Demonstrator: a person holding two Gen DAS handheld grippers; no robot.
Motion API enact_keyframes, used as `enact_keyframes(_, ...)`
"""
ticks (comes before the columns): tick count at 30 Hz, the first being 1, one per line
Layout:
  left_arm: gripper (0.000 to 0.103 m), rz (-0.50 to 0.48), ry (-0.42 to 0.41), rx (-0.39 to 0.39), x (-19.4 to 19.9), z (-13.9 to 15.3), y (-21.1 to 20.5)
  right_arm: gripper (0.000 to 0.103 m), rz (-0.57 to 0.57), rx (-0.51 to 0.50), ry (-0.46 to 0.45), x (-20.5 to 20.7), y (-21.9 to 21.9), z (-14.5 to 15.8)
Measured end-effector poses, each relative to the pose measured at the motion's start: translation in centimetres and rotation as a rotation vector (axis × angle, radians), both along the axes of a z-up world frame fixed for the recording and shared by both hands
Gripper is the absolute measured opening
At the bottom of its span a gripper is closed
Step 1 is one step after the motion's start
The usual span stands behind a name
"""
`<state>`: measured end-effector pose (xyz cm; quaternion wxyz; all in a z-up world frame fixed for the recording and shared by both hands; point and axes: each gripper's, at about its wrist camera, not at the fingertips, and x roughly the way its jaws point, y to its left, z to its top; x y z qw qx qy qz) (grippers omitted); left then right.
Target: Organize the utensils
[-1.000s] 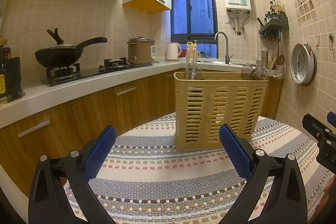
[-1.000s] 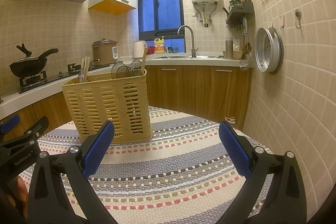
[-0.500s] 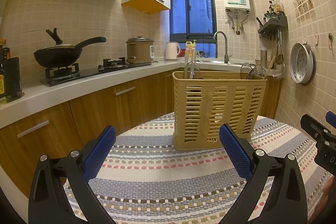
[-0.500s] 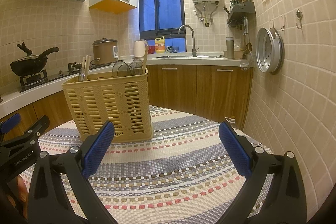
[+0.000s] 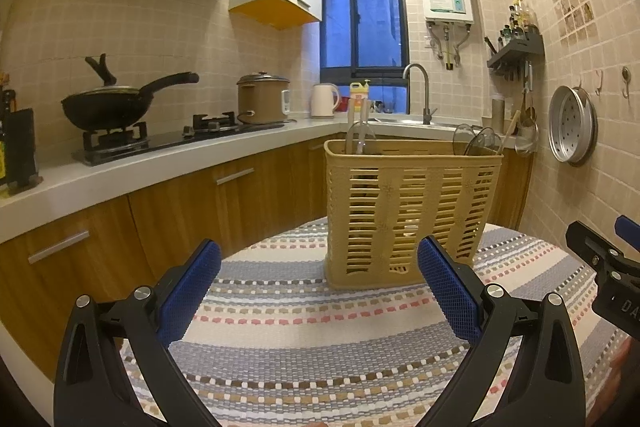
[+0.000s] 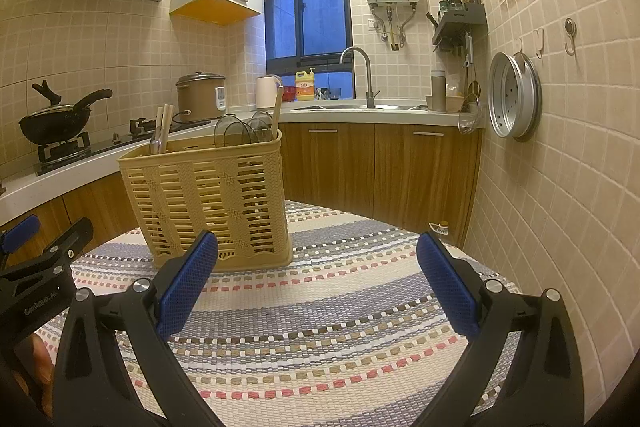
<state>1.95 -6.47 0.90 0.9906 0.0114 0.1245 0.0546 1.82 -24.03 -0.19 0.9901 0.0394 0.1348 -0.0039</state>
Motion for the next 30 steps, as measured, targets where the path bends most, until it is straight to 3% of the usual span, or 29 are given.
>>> enact_keyframes(30, 0.095, 0.017, 0.003, 0.024, 0.03, -0.12, -0.04, 0.095, 0.002, 0.002, 0.002, 0.11, -0.21, 0.02)
